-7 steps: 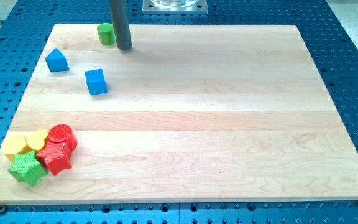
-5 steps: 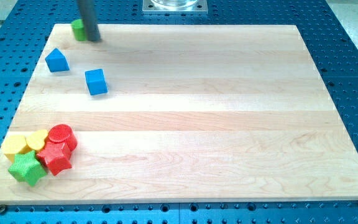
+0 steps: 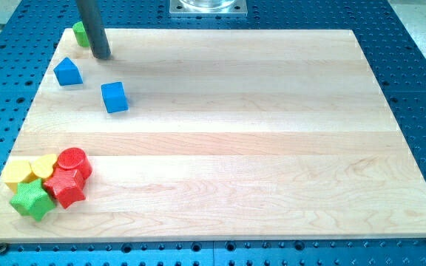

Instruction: Move the triangle to the top center of the board

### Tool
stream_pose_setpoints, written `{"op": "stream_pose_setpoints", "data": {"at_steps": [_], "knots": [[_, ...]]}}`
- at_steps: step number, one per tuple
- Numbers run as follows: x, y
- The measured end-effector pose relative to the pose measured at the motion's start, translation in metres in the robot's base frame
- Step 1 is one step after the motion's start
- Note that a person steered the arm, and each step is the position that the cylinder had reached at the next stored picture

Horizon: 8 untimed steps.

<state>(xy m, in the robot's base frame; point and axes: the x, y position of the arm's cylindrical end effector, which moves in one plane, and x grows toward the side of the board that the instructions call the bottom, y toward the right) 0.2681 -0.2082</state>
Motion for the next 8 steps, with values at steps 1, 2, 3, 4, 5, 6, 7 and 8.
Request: {"op": "stream_pose_setpoints", "data": {"at_steps": [1, 2, 3, 4, 5, 6, 7, 8], "knots": [[0.003, -0.005], [0.003, -0.019], [-0.003, -0.050], [-0.022, -0.087], [-0.031, -0.096], [-0.056, -0.096], [-0.060, -0.096], [-0.060, -0.097]]}}
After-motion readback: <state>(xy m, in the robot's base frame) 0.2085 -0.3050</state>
